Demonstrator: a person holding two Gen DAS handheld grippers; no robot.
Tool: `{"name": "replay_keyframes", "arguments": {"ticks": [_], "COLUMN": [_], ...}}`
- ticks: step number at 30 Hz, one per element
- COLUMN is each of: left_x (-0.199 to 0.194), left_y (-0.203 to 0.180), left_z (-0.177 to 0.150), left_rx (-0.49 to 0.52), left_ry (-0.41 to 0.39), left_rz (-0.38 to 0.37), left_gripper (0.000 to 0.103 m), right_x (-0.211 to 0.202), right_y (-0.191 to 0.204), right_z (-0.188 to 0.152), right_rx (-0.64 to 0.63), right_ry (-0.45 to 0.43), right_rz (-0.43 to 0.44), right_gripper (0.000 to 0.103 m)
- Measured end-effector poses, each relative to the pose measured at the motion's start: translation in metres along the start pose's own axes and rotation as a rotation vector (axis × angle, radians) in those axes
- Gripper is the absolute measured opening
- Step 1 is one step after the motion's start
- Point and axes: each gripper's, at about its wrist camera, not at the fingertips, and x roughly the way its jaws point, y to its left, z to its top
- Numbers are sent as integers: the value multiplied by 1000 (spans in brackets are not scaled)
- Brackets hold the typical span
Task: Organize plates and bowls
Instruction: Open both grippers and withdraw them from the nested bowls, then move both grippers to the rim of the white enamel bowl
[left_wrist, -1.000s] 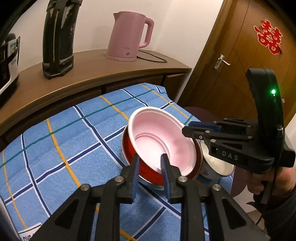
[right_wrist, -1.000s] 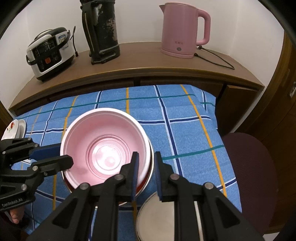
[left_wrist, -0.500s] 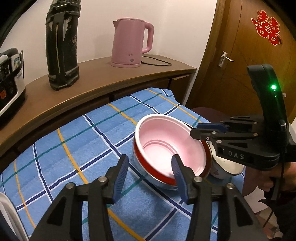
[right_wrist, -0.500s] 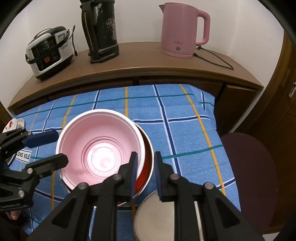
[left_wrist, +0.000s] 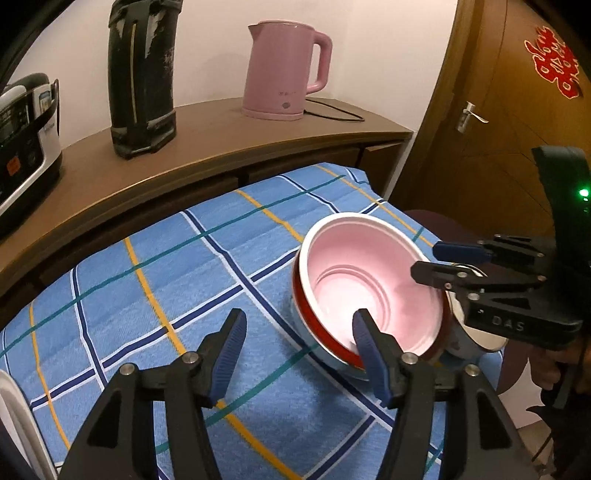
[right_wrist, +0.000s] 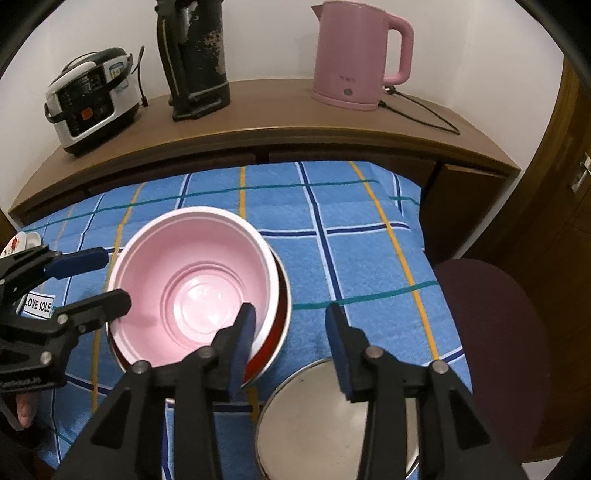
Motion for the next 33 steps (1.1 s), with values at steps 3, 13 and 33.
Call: {"name": "replay_keyframes", "arguments": {"ticks": [3, 13, 33], "left_x": [8, -17, -42], "left_y": [6, 18, -23], "left_z": [-2, 1, -3], "left_rx": [-32, -110, -5], "left_ry": [21, -87, -216], "left_rz": [9, -118, 38], "left_gripper": [74, 74, 74], "right_x": [-2, -29, -74], "right_y": [-1, -12, -75], "right_z": [1, -7, -73], "right_rx": [2, 52, 234], "right_ry": [-6, -70, -193], "right_rz": [-11, 4, -29], "right_gripper": [49, 55, 55]}}
